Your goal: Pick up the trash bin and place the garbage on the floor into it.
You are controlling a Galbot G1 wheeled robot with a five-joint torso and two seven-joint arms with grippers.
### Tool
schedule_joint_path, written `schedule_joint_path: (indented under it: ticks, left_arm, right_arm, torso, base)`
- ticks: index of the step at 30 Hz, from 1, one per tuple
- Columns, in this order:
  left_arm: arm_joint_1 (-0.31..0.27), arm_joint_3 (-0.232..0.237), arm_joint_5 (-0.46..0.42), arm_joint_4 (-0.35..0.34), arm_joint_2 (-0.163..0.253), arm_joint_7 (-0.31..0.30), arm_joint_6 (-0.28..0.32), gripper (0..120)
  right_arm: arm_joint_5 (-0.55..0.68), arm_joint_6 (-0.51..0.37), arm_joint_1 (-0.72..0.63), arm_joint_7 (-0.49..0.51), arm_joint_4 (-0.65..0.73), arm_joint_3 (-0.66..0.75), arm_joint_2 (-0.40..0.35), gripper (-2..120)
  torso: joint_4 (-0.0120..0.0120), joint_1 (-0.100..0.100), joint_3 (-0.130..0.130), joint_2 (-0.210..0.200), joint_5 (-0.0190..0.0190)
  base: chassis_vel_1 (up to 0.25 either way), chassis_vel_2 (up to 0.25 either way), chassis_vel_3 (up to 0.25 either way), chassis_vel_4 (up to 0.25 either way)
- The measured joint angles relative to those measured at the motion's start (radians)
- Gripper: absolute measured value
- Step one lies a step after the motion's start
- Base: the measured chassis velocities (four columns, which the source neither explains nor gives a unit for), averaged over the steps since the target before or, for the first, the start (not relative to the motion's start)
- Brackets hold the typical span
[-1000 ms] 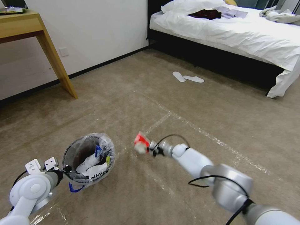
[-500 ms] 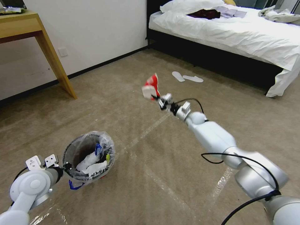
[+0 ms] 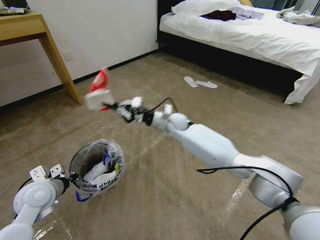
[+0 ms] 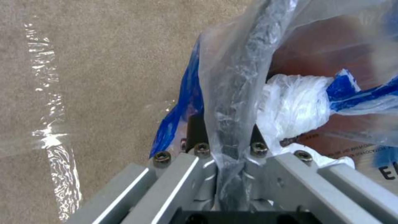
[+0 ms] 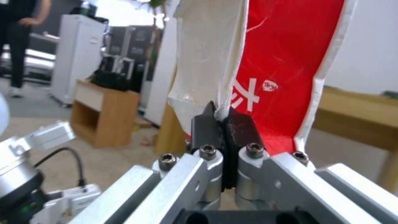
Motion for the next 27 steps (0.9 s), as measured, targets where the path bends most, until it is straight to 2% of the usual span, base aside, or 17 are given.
schedule_joint_path:
  ticks: [13, 27]
  left_arm:
    - [0.022, -0.019, -0.002, -0.032, -0.017, -0.015, 0.0, 1]
    - [0.017, -0.023, -0.015, -0.032, -0.011, -0.024, 0.0, 1]
  right_arm:
    - [-0.065, 0.03, -0.041, -0.013, -0.131, -0.111, 0.143, 0]
    - [-0.106, 0.049, -0.095, -0.034, -0.205, -0.117, 0.163, 0]
  torso:
    - [0.0003, 0.0, 0.0, 0.0, 0.0001]
    - [0.0002, 0.0, 0.0, 0.0, 0.0003]
  base:
    - [0.0, 0.0, 0.0, 0.0]
    - [0.0, 0.0, 0.0, 0.0]
